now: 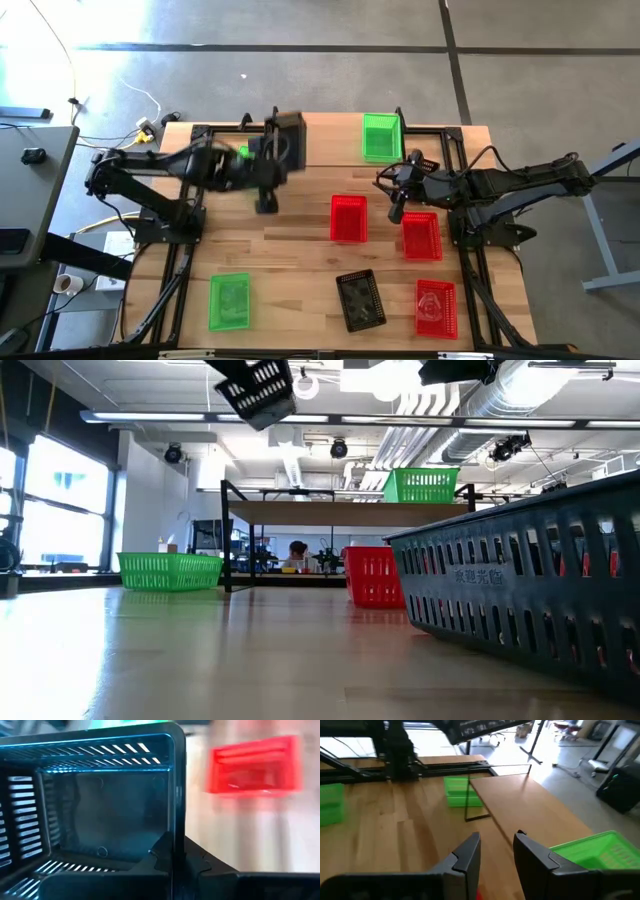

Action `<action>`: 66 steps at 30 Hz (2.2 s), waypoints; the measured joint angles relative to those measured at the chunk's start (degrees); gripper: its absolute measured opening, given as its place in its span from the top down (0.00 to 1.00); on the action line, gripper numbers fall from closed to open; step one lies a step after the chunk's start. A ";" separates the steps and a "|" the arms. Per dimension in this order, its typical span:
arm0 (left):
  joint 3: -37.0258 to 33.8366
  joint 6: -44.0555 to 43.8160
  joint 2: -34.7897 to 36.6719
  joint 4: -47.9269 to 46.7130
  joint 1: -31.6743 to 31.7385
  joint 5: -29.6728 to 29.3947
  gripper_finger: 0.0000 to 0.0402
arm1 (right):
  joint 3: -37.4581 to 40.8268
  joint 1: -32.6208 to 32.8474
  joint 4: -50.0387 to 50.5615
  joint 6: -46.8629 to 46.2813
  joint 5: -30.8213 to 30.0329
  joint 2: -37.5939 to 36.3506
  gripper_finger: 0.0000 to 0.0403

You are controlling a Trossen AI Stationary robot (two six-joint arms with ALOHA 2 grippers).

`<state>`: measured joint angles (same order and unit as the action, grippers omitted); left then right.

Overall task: Stack baskets on shelf by color
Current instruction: Put the middle left black bin on the shelf

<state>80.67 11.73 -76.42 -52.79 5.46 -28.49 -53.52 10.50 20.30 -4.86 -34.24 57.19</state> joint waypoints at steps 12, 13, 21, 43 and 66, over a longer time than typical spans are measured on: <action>0.13 11.32 -3.68 8.19 17.74 13.22 1.00 | 0.00 -0.64 -4.66 9.40 -5.88 0.00 0.75; 0.13 11.00 -4.39 8.12 18.29 14.18 1.00 | 0.00 -0.97 -4.97 9.41 -5.69 0.00 0.75; 0.13 10.98 -10.55 5.28 18.87 16.37 1.00 | 0.00 -4.42 -4.89 8.43 -2.15 0.00 0.75; 0.08 13.96 -13.86 -0.16 21.54 19.36 1.00 | 0.00 -5.22 2.77 -8.37 6.08 0.02 0.75; 0.08 15.38 -13.86 -0.03 21.59 19.08 0.85 | 0.00 -5.22 2.63 -10.34 10.38 0.02 0.75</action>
<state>80.75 27.10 -90.28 -52.81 27.05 -9.41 -53.52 5.28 22.93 -15.20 -23.86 57.21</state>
